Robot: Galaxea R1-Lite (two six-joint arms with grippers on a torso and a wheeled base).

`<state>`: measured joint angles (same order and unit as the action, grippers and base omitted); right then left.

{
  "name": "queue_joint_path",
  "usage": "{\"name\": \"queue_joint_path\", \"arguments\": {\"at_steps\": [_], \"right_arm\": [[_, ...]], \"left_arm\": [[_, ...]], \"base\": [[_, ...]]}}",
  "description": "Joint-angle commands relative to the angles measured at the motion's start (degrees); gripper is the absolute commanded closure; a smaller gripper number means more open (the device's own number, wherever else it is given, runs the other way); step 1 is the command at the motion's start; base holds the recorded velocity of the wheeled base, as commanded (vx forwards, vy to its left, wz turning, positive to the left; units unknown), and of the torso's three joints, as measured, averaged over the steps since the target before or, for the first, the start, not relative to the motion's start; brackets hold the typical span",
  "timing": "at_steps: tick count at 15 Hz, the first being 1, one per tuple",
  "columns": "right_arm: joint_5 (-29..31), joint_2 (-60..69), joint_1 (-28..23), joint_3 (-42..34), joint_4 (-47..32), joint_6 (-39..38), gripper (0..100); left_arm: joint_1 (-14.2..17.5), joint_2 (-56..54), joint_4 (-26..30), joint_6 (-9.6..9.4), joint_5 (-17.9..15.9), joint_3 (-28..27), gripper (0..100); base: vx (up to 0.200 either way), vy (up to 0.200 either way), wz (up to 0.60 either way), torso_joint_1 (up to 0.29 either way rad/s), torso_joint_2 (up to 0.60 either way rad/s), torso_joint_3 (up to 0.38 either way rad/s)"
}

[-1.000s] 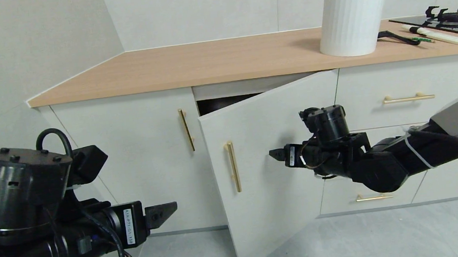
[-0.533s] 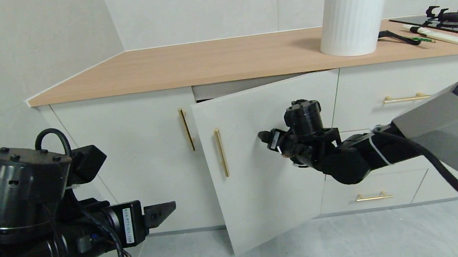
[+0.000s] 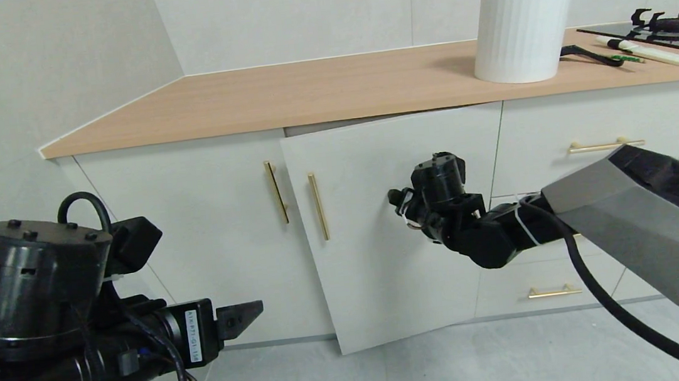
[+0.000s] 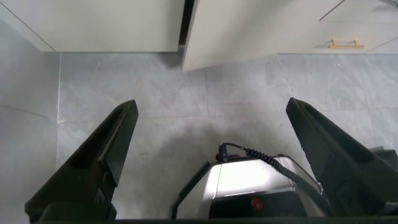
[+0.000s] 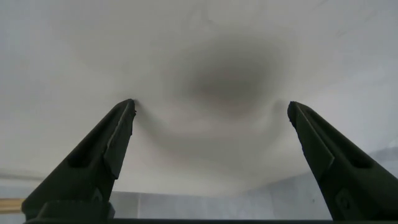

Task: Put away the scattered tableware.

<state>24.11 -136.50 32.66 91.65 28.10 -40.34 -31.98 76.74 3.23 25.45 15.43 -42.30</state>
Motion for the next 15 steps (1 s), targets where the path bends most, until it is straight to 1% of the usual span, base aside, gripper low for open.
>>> {"name": "queue_joint_path", "arguments": {"at_steps": [1, 5, 9, 12, 13, 15], "right_arm": [[2.3, -3.4, -0.7, 3.5, 0.0, 0.1, 0], [4.8, -5.9, -1.3, 6.8, -0.1, 0.1, 0], [4.8, -6.4, -2.2, 7.5, -0.1, 0.2, 0], [6.6, -8.1, -3.7, 10.5, -0.3, 0.3, 0], [7.4, -9.1, -4.0, 12.1, -0.3, 0.5, 0], [8.1, -9.6, -4.0, 12.9, -0.3, 0.5, 0]], "left_arm": [[0.0, 0.3, 0.0, 0.03, 0.0, 0.0, 0], [0.0, 0.3, 0.0, 0.03, 0.0, 0.0, 0], [0.0, 0.3, 0.0, 0.12, 0.0, 0.0, 0], [0.0, 0.5, 0.0, 0.12, 0.0, 0.0, 0], [0.0, 0.6, 0.0, 0.21, 0.0, -0.1, 0], [0.0, 0.6, 0.0, 0.21, 0.0, -0.1, 0]], "base": [[0.000, 0.000, 0.00, 0.000, 0.00, 0.000], [0.000, 0.000, 0.00, 0.000, 0.00, 0.000], [0.000, 0.000, 0.00, 0.000, 0.00, 0.000], [0.000, 0.000, 0.00, 0.000, 0.00, 0.000], [0.000, 0.000, 0.00, 0.000, 0.00, 0.000], [0.000, 0.000, 0.00, 0.000, 0.00, 0.000]]}}
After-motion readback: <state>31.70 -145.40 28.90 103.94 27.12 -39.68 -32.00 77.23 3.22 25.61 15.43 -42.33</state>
